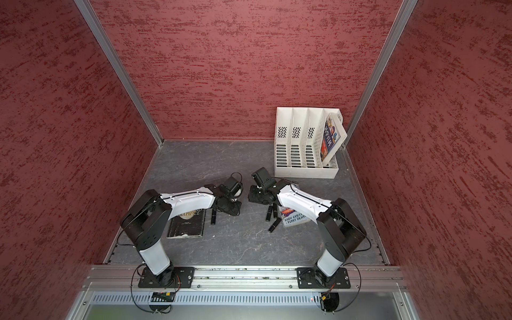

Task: Arrange the lipsticks in the organizer
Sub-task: Pick up the lipstick at the center of the board.

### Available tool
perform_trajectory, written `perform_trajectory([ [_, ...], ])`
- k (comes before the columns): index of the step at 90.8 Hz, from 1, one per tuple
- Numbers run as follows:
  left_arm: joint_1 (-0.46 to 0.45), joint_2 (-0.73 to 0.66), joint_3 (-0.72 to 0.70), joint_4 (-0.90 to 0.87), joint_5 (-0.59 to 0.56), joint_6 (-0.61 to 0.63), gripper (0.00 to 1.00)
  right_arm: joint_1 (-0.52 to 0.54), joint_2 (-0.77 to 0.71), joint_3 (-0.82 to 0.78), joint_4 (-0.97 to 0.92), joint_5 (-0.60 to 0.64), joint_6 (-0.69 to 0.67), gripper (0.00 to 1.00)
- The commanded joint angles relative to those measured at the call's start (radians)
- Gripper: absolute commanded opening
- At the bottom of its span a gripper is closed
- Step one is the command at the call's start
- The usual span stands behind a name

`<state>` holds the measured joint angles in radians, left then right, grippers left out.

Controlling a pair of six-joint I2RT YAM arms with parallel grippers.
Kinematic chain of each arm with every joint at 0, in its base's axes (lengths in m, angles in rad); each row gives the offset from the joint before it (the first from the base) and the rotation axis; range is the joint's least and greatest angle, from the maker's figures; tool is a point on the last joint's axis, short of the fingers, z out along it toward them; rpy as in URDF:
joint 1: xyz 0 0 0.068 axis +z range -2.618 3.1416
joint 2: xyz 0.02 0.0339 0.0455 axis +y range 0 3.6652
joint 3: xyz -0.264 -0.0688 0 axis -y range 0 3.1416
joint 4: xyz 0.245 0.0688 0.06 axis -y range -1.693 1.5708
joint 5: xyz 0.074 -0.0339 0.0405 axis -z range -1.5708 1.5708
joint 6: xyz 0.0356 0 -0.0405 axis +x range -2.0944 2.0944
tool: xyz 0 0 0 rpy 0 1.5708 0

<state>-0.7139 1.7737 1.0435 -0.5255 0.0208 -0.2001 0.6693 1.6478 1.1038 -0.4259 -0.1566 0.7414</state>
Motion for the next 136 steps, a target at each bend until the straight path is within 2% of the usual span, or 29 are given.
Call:
perform_trajectory([
  [1, -0.013, -0.035, -0.009, -0.015, 0.003, 0.073, 0.22, -0.043, -0.011, -0.02, 0.02, -0.081, 0.02, 0.45],
  [16, 0.012, -0.157, -0.01, 0.005, 0.029, 0.111, 0.18, -0.106, -0.06, -0.053, 0.026, -0.274, 0.062, 0.49],
  [24, 0.072, -0.225, -0.02, 0.067, 0.169, 0.019, 0.18, -0.107, -0.104, -0.07, 0.058, -0.324, 0.08, 0.53],
  [29, 0.133, -0.276, -0.074, 0.188, 0.306, -0.116, 0.18, -0.107, -0.143, -0.104, 0.12, -0.342, 0.104, 0.54],
  [32, 0.178, -0.315, -0.134, 0.302, 0.412, -0.254, 0.19, -0.106, -0.172, -0.128, 0.179, -0.345, 0.115, 0.55],
  [35, 0.222, -0.349, -0.215, 0.487, 0.494, -0.408, 0.2, -0.106, -0.201, -0.155, 0.244, -0.338, 0.126, 0.55],
  [38, 0.249, -0.371, -0.278, 0.648, 0.53, -0.564, 0.2, -0.106, -0.235, -0.183, 0.294, -0.324, 0.131, 0.54],
  [41, 0.258, -0.388, -0.313, 0.739, 0.524, -0.686, 0.19, -0.1, -0.262, -0.216, 0.386, -0.305, 0.129, 0.53],
  [44, 0.25, -0.401, -0.321, 0.776, 0.498, -0.744, 0.19, -0.092, -0.295, -0.264, 0.475, -0.29, 0.122, 0.52],
  [50, 0.204, -0.439, -0.312, 0.789, 0.433, -0.779, 0.19, -0.057, -0.345, -0.347, 0.647, -0.22, 0.078, 0.51],
  [56, 0.165, -0.454, -0.31, 0.844, 0.426, -0.794, 0.19, -0.028, -0.368, -0.4, 0.754, -0.139, 0.048, 0.52],
  [63, 0.144, -0.47, -0.343, 0.896, 0.427, -0.798, 0.19, -0.028, -0.357, -0.39, 0.777, -0.109, 0.072, 0.51],
  [71, 0.157, -0.487, -0.45, 1.08, 0.401, -0.929, 0.18, -0.022, -0.331, -0.349, 0.799, -0.125, 0.092, 0.51],
  [79, 0.165, -0.486, -0.498, 1.19, 0.362, -1.044, 0.17, 0.003, -0.323, -0.318, 0.773, -0.124, 0.033, 0.51],
  [98, 0.14, -0.501, -0.48, 1.206, 0.365, -1.035, 0.17, 0.016, -0.321, -0.309, 0.794, -0.111, 0.015, 0.5],
  [116, 0.136, -0.513, -0.506, 1.22, 0.438, -0.926, 0.17, 0.016, -0.283, -0.174, 0.637, -0.147, -0.022, 0.49],
  [136, 0.122, -0.544, -0.499, 1.186, 0.477, -0.792, 0.17, 0.017, -0.277, -0.116, 0.556, -0.202, -0.034, 0.37],
])
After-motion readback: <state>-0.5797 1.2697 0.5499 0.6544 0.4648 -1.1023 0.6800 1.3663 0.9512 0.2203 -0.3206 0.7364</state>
